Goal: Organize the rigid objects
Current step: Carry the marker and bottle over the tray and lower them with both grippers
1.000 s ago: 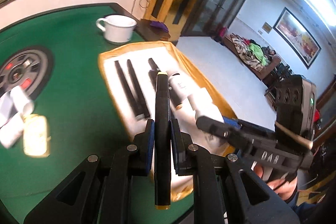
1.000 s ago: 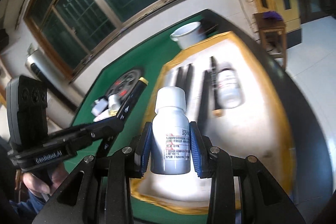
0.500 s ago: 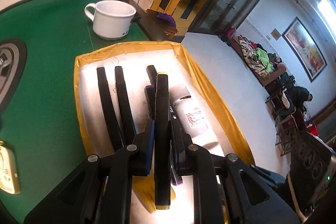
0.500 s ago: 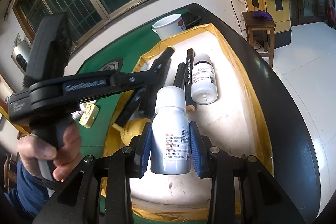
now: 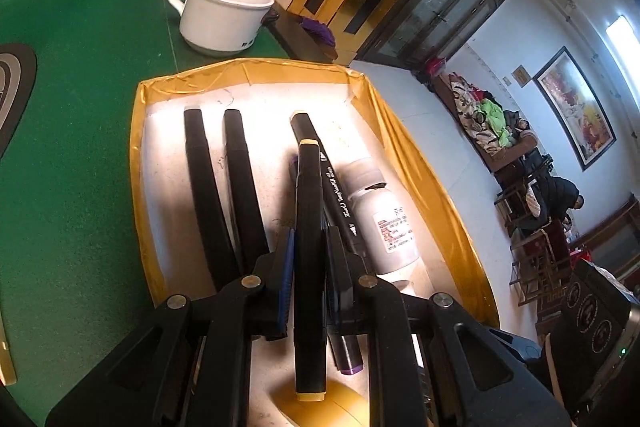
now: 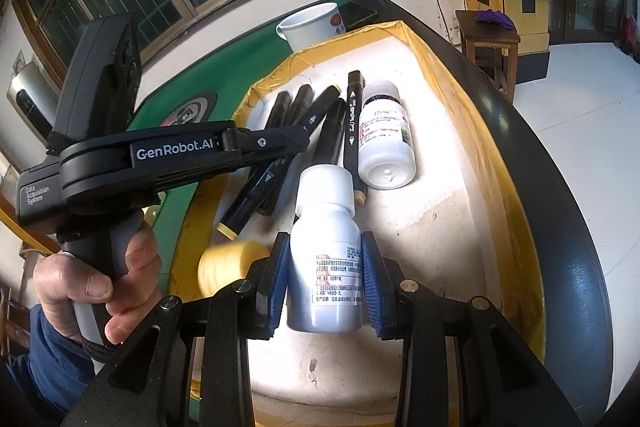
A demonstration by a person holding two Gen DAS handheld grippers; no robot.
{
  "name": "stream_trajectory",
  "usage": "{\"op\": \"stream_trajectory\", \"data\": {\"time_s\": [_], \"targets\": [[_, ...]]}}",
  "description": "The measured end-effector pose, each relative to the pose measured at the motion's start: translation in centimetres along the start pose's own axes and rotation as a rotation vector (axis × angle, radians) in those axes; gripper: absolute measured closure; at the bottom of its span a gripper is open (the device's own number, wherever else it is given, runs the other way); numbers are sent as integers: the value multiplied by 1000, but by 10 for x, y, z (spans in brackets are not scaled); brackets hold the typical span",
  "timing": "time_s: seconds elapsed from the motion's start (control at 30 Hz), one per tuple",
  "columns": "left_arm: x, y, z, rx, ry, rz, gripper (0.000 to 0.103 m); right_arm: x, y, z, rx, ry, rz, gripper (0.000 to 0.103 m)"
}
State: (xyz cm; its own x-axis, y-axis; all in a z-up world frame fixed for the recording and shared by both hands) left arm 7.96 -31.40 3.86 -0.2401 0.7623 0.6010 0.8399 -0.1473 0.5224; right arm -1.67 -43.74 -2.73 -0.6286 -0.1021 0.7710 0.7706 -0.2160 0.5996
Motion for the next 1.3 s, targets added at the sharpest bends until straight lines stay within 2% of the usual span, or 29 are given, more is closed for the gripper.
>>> {"op": "stream_trajectory", "data": {"time_s": [0.27,0.87,1.3], "targets": [[3,-2,-2,-17,0,-18,91,-5,-3,3,5,-27,11,72],[4,-13,-16,-115,59,-30,91,-6,-1,10,11,-78,5,72],[3,-16,-17,-142,58,-39,88,-1,-5,11,1,-101,13,72]]}}
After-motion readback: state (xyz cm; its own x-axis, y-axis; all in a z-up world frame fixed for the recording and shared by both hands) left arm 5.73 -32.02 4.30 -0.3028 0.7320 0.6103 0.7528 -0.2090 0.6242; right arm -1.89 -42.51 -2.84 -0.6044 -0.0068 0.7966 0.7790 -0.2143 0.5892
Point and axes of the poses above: each gripper's, at about its wrist camera, not at the fingertips, and x roughly against the way its jaws point, z to its left, y to its top, the point moved 1 cm from there along -x, roughly the way its jaws point, and after that the axes turned 11 degrees about -y, right-handed, at the moved point
